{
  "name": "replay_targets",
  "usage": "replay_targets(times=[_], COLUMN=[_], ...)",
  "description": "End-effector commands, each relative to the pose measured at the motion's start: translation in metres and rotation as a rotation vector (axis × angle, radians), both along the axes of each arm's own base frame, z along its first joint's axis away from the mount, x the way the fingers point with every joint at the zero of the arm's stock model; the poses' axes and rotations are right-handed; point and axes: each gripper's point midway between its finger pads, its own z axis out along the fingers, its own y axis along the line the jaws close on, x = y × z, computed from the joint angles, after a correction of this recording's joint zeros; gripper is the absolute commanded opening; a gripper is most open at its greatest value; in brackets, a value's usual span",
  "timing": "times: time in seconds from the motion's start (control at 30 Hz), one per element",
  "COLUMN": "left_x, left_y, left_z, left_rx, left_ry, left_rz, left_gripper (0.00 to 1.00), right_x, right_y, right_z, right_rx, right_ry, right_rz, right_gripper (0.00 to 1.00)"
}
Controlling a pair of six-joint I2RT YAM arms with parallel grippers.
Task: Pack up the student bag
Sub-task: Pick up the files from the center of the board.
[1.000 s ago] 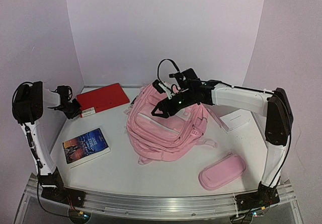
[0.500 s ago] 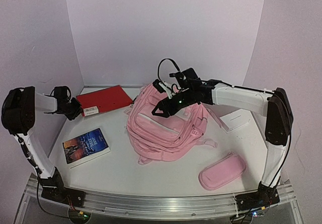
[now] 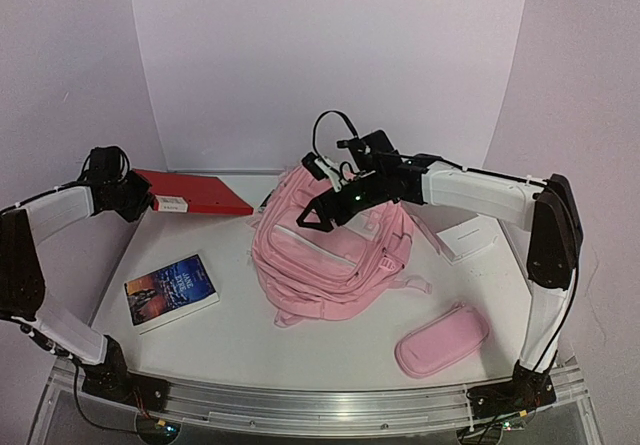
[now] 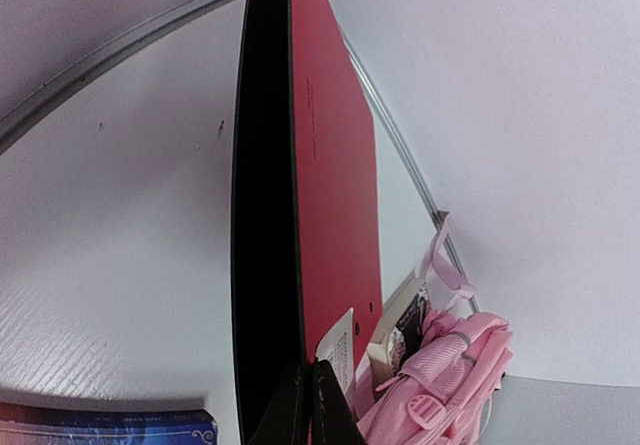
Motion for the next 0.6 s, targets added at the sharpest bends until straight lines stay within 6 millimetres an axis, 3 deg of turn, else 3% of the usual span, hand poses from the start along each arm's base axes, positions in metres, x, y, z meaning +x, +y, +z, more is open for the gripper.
replay_targets(times=[0.0,0.13,0.33,0.47,0.57], left_x=[-0.002,0.000,0.002,0.000,-0.003], left_y=[0.013,0.006,-0.011,-0.037,-0.049], left_z=[0.062,0.096,0.134,0.154,0.166], left_rx=[-0.017,-0.019,-0.021,-0.028,-0.046], left_ry=[-0.100,-0.149,-0.197,-0.216,-0.226], left_rz=[0.112,0.104,0.056,0.002,-0.016], left_gripper=[0.00,0.00,0.00,0.00,0.00], right_x=[0.011,0.019,0.040,0.048,0.043], right_y=[0.003,0.003,0.009,0.026,0.047], right_z=[0.047,0.056,0.090,0.111,0.123], right_rx=[0.073,0.061,0.086,0.115,0.148], right_ry=[-0.084,-0.157,-0.368,-0.515,-0.596], right_rz=[-0.019,-0.023,-0.026,-0.017,0.010], right_gripper=[0.85,0.98,0.98,0.98,0.98])
